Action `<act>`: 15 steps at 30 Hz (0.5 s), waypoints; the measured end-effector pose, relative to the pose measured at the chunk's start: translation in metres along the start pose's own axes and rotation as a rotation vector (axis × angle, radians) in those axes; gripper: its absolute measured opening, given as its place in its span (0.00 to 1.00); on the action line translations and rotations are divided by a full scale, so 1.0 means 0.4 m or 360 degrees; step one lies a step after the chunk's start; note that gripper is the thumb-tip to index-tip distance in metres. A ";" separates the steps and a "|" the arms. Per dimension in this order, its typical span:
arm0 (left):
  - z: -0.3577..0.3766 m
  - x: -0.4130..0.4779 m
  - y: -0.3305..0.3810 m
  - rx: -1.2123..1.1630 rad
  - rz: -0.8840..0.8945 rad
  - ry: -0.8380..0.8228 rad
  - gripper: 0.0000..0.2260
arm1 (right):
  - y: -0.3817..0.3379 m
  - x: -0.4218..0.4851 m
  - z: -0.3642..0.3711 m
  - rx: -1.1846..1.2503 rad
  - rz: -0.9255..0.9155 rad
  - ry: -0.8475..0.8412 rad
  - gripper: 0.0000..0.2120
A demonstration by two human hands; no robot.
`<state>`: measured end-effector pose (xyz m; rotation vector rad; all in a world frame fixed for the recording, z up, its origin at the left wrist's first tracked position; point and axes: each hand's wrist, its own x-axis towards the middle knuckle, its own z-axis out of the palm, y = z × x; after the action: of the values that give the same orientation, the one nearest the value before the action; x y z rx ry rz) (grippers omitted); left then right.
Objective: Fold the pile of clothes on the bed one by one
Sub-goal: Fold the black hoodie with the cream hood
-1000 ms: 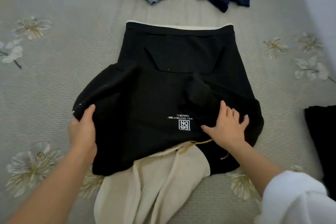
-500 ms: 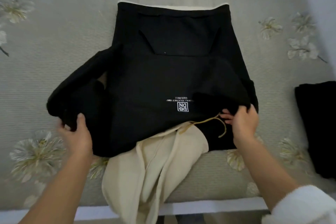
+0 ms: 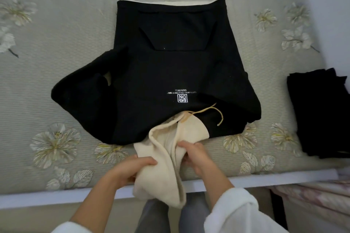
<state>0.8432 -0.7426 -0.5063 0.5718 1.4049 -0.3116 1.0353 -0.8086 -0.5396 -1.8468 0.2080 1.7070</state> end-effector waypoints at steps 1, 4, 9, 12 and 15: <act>-0.010 -0.026 0.018 -0.0033 0.0018 -0.0114 0.21 | -0.024 -0.012 -0.010 0.0052 -0.0035 -0.0063 0.18; -0.066 -0.085 0.063 -0.0360 0.0236 -0.0217 0.18 | -0.128 -0.060 -0.077 0.0178 -0.0132 -0.0308 0.10; -0.106 -0.156 0.206 -0.0751 0.0845 -0.0566 0.18 | -0.333 -0.101 -0.146 0.0347 -0.0416 -0.0440 0.12; -0.092 -0.152 0.355 -0.0914 0.1165 -0.0678 0.18 | -0.450 -0.087 -0.126 0.0578 -0.0626 -0.0431 0.12; -0.068 -0.089 0.484 -0.1310 0.1171 -0.0454 0.18 | -0.512 -0.042 -0.111 0.0576 -0.0714 -0.0208 0.14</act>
<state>0.9172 -0.5720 -0.4363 0.2981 0.8514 0.7257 1.1730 -0.6723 -0.4585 -1.3857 0.0385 1.3658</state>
